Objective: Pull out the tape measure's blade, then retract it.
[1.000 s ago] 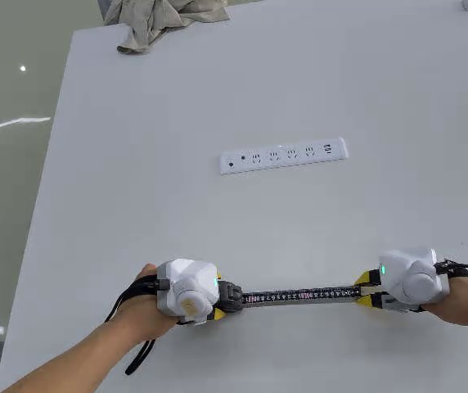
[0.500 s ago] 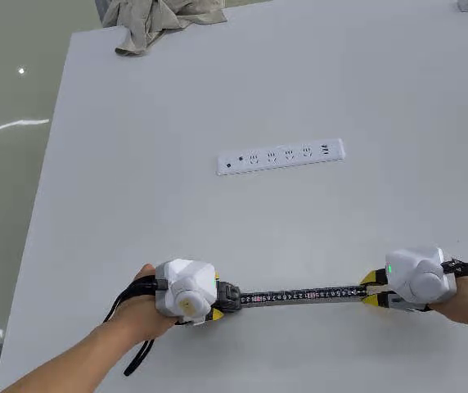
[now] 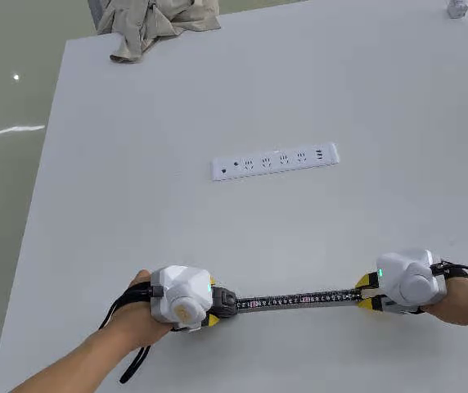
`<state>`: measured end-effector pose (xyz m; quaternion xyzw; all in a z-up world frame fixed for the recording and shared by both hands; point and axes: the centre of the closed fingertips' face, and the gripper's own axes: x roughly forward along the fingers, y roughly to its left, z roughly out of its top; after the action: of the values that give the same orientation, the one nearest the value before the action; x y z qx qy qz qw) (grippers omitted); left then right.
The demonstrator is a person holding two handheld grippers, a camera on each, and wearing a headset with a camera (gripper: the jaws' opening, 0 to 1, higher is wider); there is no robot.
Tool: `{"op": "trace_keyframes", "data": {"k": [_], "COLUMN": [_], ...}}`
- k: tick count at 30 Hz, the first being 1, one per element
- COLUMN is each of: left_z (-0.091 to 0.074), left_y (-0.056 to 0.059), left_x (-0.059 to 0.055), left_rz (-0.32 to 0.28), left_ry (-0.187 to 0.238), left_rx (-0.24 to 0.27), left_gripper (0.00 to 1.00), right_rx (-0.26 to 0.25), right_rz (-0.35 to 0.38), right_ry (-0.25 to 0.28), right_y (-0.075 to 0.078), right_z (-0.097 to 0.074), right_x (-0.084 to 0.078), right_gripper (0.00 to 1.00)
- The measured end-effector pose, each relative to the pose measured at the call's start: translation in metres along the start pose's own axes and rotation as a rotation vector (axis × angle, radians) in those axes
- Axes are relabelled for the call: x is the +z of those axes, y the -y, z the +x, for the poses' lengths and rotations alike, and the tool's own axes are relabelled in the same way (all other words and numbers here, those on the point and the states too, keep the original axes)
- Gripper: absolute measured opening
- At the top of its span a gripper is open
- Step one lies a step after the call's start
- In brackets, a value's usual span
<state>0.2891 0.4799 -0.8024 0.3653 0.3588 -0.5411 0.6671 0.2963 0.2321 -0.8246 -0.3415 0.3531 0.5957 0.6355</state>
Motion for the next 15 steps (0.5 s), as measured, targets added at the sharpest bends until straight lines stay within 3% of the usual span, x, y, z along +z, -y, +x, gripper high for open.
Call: {"op": "trace_keyframes", "data": {"k": [15], "left_z": [-0.0015], "left_y": [0.0002], "left_x": [0.0010], "left_rz": [0.007], "left_ry": [0.001], "left_rx": [0.002], "left_gripper": [0.35], "right_rx": [0.003], "right_rz": [-0.013], "right_ry": [-0.029], "right_y": [-0.0004], "right_z": [0.0005], "right_x": [-0.0011], "right_gripper": [0.15]}}
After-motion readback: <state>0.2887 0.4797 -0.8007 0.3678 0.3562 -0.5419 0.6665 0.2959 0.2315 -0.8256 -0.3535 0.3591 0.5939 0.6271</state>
